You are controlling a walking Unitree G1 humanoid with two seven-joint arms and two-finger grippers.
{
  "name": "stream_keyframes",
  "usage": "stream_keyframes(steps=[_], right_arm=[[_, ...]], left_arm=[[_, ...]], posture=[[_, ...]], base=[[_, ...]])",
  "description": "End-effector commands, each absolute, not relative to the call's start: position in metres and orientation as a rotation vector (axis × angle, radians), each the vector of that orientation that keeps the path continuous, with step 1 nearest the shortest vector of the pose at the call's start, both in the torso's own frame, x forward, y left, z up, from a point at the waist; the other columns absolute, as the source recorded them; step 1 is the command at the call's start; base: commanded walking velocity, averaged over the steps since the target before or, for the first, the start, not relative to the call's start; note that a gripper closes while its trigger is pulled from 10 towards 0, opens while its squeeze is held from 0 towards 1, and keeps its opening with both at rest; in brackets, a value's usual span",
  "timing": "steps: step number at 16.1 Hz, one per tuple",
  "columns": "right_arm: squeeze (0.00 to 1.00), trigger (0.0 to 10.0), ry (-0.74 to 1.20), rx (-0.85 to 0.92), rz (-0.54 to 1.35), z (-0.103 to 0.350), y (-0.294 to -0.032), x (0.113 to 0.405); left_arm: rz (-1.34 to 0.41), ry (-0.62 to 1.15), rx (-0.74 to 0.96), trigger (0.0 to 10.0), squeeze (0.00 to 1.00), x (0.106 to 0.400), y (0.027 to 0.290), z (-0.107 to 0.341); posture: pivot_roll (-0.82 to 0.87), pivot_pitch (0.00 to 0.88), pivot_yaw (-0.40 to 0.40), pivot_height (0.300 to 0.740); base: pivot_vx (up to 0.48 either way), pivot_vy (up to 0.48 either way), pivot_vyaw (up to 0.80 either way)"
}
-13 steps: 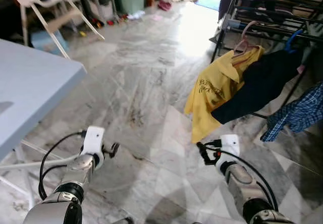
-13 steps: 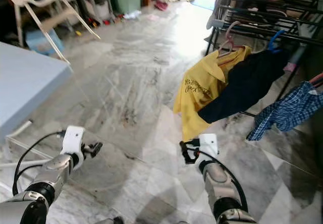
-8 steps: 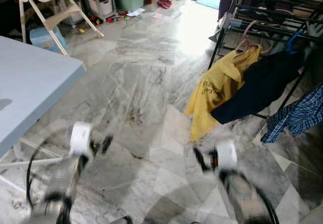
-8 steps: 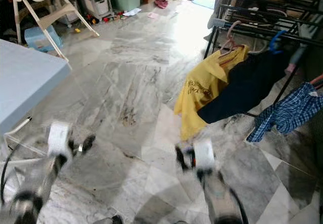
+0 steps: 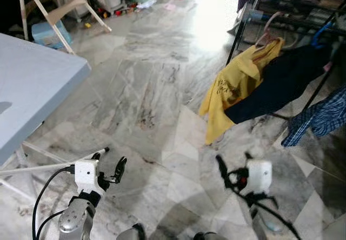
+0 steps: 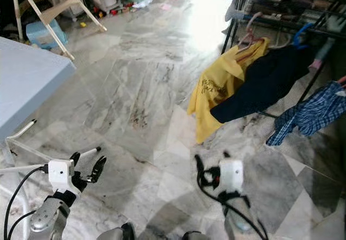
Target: Hang hanger
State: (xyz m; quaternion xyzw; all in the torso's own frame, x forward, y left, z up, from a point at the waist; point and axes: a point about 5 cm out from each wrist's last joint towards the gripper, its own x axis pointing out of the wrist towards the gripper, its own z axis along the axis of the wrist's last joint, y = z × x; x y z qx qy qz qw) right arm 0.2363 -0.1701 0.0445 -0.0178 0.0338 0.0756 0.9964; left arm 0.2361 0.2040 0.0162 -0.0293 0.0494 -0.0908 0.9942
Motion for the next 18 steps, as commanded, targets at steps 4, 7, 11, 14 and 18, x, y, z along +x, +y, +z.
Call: stream_keyframes(steps=[4, 7, 11, 14, 18], right_arm=[[0.0, 10.0, 0.01, -0.087, 0.211, 0.068, -0.174, 0.217], [0.0, 10.0, 0.048, -0.153, 0.233, 0.063, -0.178, 0.205], [0.0, 10.0, 0.108, -0.199, 0.118, 0.06, -0.19, 0.2], [0.0, 10.0, 0.081, -0.166, 0.063, 0.066, -0.191, 0.204], [0.0, 10.0, 0.081, -0.166, 0.063, 0.066, -0.191, 0.204]], left_arm=[[-0.181, 0.113, 0.016, 10.0, 0.0, 0.221, 0.219, 0.023], [-0.168, 0.187, 0.033, 10.0, 0.0, 0.205, 0.227, 0.006], [-0.305, 0.282, 0.092, 10.0, 0.0, 0.192, 0.241, -0.001], [-0.247, 0.217, 0.082, 10.0, 0.22, 0.205, 0.246, 0.011], [-0.247, 0.217, 0.082, 10.0, 0.22, 0.205, 0.246, 0.011]], posture=[[-0.09, 0.215, 0.032, 0.74], [-0.1, 0.219, 0.016, 0.74], [-0.1, 0.23, -0.056, 0.74], [-0.1, 0.221, -0.057, 0.74], [-0.1, 0.221, -0.057, 0.74]], base=[[0.0, 0.0, 0.0], [0.0, 0.0, 0.0], [0.0, 0.0, 0.0], [0.0, 0.0, 0.0], [0.0, 0.0, 0.0]])
